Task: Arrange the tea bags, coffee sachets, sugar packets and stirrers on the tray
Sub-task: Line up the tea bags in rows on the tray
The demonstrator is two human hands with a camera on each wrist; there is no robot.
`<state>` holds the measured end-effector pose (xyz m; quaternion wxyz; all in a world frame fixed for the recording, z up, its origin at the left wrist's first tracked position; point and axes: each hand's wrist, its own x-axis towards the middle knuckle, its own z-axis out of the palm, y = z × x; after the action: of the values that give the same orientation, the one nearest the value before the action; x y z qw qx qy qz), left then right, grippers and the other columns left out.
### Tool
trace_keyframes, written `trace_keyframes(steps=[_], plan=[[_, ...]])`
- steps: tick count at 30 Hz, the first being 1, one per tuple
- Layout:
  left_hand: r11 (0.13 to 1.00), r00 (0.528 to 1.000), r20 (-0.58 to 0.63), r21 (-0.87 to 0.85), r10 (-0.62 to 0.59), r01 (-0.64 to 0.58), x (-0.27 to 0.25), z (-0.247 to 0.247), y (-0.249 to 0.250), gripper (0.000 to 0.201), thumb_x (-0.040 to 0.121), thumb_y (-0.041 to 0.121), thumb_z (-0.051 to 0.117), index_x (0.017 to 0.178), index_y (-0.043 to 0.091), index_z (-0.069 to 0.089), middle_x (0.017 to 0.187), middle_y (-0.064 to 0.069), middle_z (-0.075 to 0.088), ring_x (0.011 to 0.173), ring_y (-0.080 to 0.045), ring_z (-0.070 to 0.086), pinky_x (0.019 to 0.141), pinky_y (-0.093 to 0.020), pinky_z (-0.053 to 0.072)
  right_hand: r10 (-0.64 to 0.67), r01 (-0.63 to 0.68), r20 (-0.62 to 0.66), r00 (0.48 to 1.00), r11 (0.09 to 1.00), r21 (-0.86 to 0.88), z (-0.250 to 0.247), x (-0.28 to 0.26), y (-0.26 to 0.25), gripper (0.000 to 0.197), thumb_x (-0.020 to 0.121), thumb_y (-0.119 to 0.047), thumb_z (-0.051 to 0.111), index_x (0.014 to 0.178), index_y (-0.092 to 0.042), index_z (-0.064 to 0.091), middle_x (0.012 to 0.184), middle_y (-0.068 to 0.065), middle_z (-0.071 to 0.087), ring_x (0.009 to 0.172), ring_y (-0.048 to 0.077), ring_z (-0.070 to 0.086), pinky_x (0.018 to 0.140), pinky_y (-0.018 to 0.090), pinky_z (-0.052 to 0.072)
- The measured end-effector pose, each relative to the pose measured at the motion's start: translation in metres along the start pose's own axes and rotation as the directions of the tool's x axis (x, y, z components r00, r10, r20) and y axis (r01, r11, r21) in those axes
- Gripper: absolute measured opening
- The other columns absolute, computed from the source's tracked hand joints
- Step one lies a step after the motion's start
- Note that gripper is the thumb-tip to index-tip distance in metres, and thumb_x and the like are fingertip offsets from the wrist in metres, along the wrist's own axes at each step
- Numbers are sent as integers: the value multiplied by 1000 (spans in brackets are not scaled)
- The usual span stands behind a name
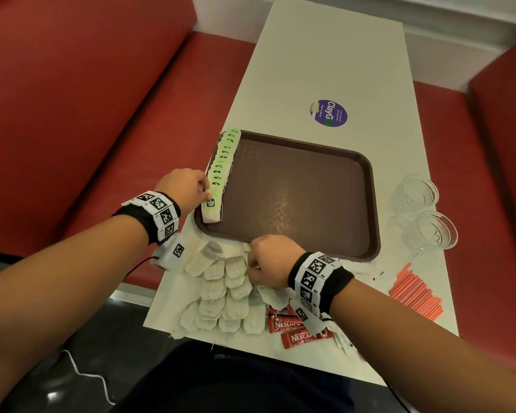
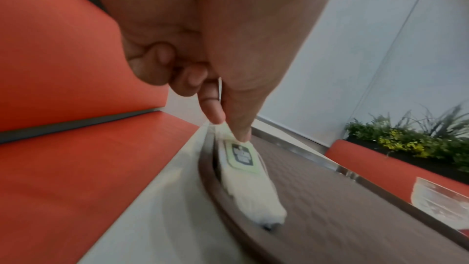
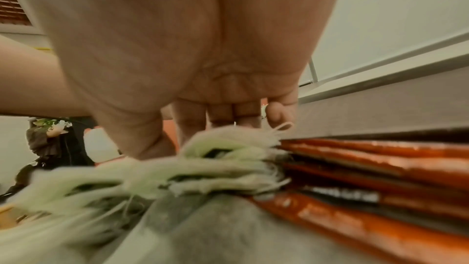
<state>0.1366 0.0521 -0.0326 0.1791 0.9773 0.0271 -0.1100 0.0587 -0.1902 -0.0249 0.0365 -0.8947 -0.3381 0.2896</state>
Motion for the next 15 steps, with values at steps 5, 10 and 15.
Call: trace_keyframes(steps=[5, 10, 15], plan=[[988, 986, 147, 114, 85, -103, -11, 11, 9, 29, 74, 45, 82, 91, 30, 64, 91, 12, 61, 85, -14, 61, 76, -34, 53, -48, 63, -153, 987, 993, 96, 3, 1, 3, 27, 101, -26, 45, 100, -10, 67, 102, 7, 61, 97, 28, 58, 82, 42, 50], [987, 982, 164, 116, 94, -114, -17, 10, 9, 29, 78, 47, 79, 96, 30, 65, 95, 10, 61, 88, -15, 61, 79, -35, 52, 35, -1, -153, 988, 977, 214, -2, 2, 5, 17, 103, -36, 46, 96, -21, 50, 97, -1, 56, 92, 23, 54, 77, 35, 42], [972, 953, 204, 20, 224, -233, -43, 2, 8, 17, 85, 45, 72, 95, 34, 65, 85, 17, 63, 81, -5, 60, 72, -29, 48, 86, -44, -144, 986, 961, 272, -1, -1, 8, 18, 101, -40, 51, 93, -24, 48, 91, 0, 59, 85, 24, 55, 73, 36, 42]])
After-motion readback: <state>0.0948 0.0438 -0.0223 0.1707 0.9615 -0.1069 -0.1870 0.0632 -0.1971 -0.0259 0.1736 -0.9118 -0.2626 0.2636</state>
